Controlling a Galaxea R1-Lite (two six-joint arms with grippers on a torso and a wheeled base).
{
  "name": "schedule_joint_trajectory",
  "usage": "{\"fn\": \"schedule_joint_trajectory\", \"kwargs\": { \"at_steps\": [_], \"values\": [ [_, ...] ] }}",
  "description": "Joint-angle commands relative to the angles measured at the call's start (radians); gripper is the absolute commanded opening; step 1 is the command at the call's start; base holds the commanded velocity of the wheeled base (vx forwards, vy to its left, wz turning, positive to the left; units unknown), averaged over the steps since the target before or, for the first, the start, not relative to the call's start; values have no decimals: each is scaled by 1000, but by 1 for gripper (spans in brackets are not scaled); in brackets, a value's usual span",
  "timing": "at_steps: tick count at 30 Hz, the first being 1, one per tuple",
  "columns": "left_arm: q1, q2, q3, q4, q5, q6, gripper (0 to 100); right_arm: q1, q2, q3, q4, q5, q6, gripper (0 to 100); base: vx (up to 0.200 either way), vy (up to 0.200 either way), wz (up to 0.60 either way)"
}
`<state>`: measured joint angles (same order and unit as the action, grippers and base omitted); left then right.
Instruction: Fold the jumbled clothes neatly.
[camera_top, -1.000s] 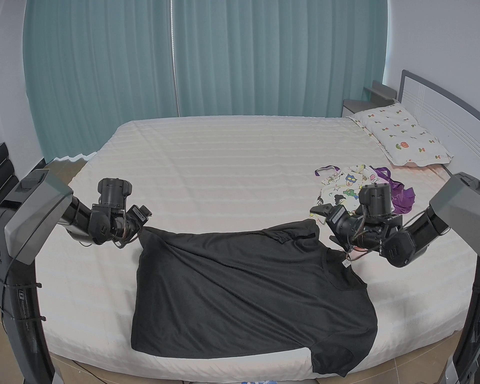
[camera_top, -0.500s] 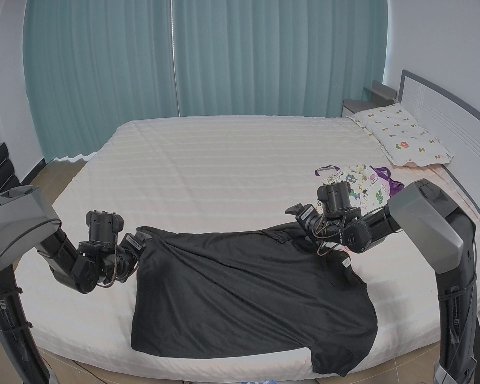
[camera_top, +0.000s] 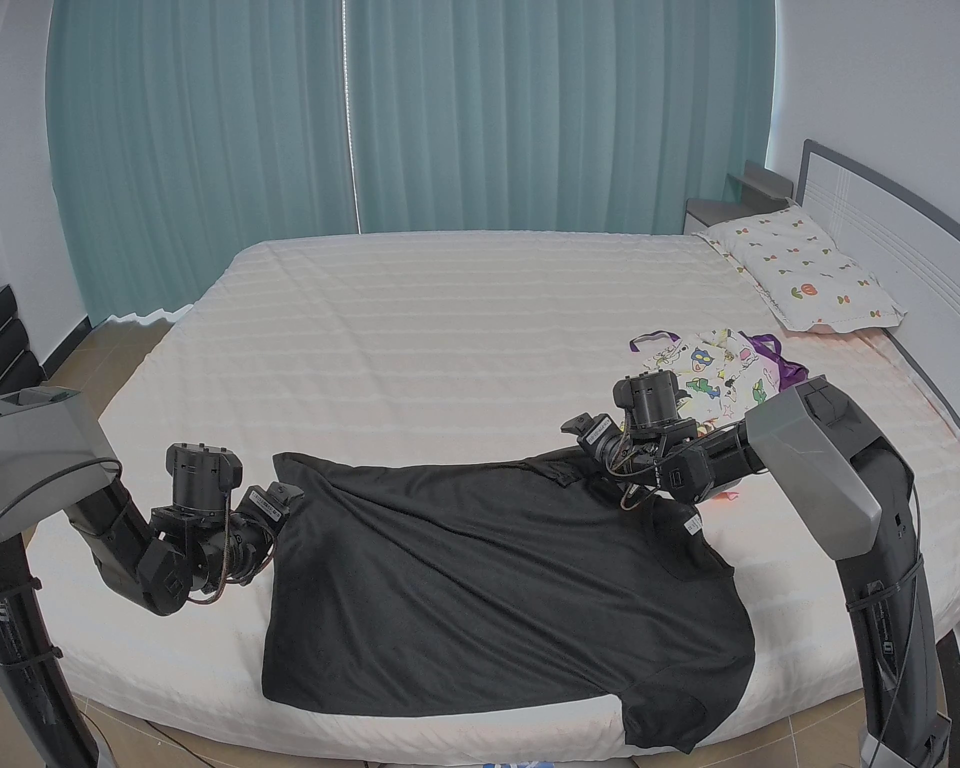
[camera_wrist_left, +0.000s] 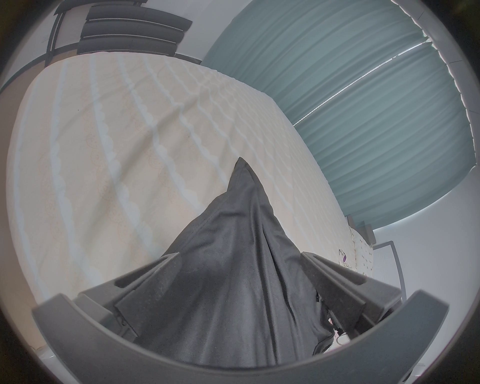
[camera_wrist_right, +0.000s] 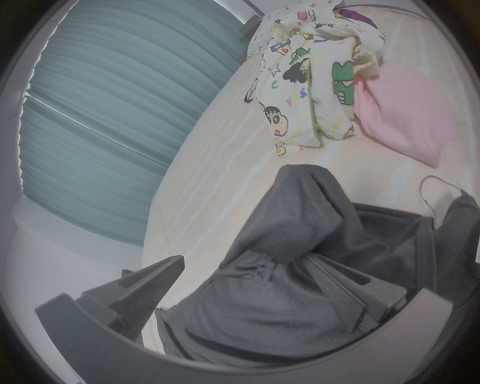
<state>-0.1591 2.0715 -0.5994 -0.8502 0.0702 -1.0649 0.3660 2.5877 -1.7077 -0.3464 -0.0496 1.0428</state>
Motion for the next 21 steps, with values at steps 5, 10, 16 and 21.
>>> {"fn": "schedule_joint_trajectory", "kwargs": {
  "at_steps": [5,10,16,21],
  "values": [
    [13,6,7,-4,0,-3,100,-32,80,-127,49,-4,-1,100,0,0,0],
    [18,7,9,-4,0,-4,100,-41,94,-224,33,-6,10,100,0,0,0],
    [18,7,12,-4,0,-4,100,-73,92,-292,-164,-21,76,100,0,0,0],
    [24,7,12,-4,0,-6,100,-91,111,-282,-230,-26,60,100,0,0,0]
  ]
}}
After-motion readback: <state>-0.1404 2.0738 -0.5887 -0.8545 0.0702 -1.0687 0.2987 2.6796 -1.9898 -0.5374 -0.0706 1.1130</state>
